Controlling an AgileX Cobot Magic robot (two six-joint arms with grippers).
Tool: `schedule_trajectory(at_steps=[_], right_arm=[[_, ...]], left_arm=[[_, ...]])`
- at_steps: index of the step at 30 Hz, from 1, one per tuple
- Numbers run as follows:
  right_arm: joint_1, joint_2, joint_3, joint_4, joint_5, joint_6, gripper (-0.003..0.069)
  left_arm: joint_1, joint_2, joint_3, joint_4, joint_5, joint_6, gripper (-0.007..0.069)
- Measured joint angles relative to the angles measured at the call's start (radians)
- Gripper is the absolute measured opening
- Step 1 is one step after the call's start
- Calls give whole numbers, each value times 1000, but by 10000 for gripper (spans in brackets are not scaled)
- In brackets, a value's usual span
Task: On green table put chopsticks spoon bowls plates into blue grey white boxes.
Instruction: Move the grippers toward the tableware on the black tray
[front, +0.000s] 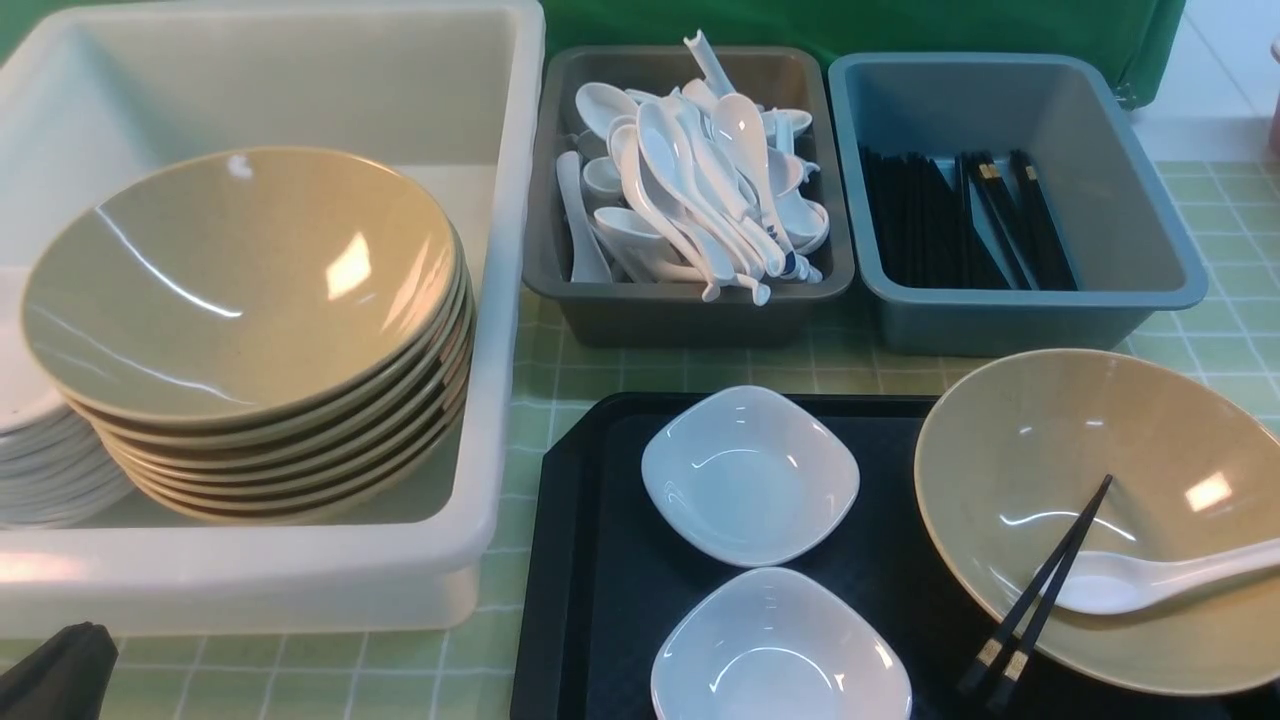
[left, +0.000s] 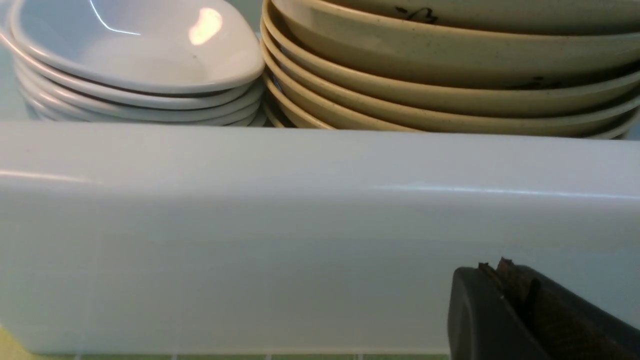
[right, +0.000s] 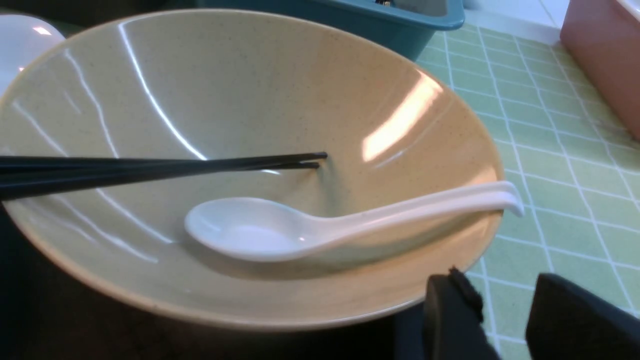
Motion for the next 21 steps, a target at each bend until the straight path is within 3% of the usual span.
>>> schedule_trajectory(at_steps=[16, 21], right_arm=[[0, 0, 2, -1, -10, 0, 236], [0, 0, 13, -1, -85, 0, 236]], left_arm=[[0, 0, 0, 2, 0, 0, -1], [0, 0, 0, 4, -16, 0, -1]])
